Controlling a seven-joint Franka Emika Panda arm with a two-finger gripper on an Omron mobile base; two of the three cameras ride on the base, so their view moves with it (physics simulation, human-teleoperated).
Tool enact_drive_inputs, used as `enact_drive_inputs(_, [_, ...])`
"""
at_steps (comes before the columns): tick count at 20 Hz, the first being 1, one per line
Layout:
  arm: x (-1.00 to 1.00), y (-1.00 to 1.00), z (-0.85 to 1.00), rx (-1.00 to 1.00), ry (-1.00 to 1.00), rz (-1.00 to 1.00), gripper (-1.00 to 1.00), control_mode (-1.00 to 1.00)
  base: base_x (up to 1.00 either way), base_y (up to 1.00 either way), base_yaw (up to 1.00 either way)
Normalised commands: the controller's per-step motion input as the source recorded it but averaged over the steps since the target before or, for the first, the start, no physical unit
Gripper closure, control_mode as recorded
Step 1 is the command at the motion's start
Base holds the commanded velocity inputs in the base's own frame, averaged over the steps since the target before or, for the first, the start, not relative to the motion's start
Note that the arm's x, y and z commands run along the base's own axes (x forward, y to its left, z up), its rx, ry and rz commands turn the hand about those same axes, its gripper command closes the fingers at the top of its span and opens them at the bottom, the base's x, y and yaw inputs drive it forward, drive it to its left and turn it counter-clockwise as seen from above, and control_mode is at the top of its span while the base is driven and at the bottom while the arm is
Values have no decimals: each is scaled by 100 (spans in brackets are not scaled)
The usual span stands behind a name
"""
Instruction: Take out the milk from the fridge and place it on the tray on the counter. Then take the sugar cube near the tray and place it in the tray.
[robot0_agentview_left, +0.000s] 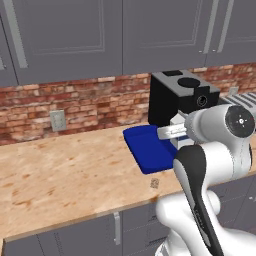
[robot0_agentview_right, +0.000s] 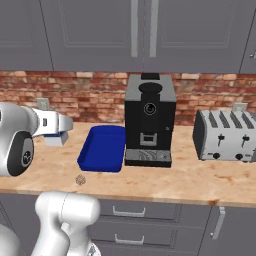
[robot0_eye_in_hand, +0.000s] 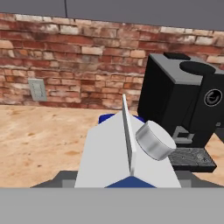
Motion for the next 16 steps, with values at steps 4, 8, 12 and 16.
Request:
enact_drive_inputs(4, [12, 0, -1, 0, 0, 0, 100, -100, 0, 0, 0])
enact_drive_inputs(8, [54, 6, -30, 0, -1, 0, 100, -100, 0, 0, 0])
enact_drive_inputs(12, [42, 0, -72, 0, 0, 0, 100, -100, 0, 0, 0])
enact_drive_inputs(16, [56, 0, -72, 0, -4, 0, 100, -100, 0, 0, 0])
